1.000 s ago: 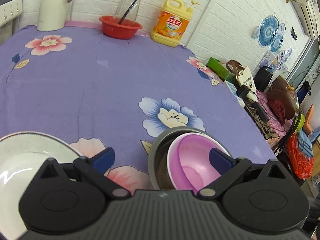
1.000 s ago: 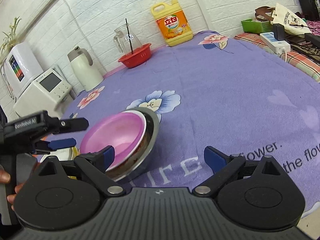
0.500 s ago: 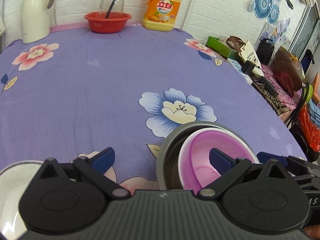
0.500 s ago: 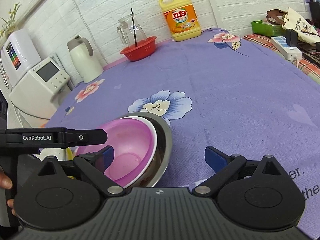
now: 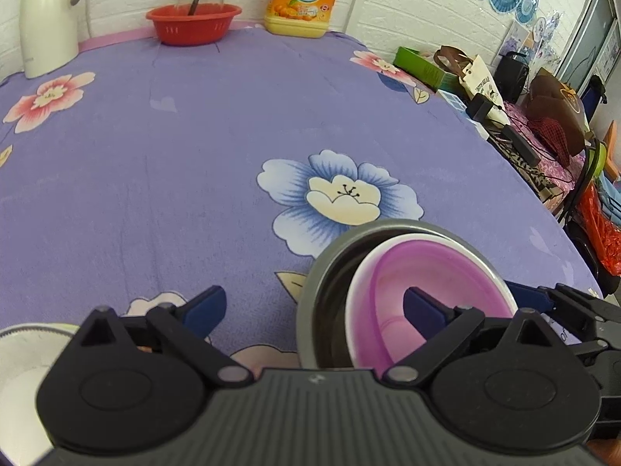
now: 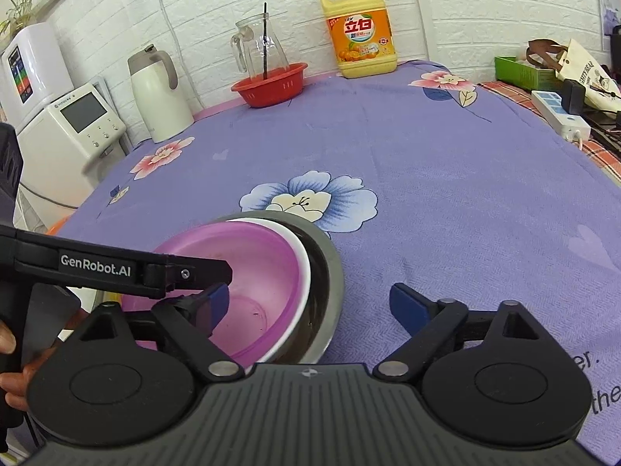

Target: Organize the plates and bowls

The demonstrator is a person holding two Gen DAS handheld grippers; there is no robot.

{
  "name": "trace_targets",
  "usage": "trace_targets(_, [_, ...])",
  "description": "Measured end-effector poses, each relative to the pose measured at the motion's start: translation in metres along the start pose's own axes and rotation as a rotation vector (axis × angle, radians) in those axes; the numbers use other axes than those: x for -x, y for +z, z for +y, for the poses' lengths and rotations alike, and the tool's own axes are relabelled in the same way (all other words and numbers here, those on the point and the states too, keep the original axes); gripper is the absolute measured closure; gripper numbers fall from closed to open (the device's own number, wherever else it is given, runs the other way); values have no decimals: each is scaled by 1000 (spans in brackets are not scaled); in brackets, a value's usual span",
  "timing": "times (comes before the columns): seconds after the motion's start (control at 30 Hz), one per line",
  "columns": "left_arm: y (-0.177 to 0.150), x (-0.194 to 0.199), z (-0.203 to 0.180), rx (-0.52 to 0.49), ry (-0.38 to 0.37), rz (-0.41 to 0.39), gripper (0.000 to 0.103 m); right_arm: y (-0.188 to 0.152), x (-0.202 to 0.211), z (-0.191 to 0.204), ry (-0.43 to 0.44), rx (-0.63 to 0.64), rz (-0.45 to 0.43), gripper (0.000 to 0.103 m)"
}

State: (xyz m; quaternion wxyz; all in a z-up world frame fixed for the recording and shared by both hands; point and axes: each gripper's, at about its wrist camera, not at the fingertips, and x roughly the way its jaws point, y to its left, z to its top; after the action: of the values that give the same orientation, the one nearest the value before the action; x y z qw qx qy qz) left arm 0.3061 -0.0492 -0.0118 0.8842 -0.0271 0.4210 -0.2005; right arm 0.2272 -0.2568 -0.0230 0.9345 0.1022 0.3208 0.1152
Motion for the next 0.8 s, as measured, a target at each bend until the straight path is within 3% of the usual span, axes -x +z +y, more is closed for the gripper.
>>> trace_targets(0.33, [-2,-5,-4,-15,-4,19,7,-5,-3,-2,-1,-26,4,0])
trace_targets(0.5, [-2,-10,-8,-30,-3,26,20,-7,-6,3,11,-8,-8,0])
trace_targets(0.8, [-7,-8,-9,-21,-1,7,21,-9,-4,2,-7,-2,-27,0])
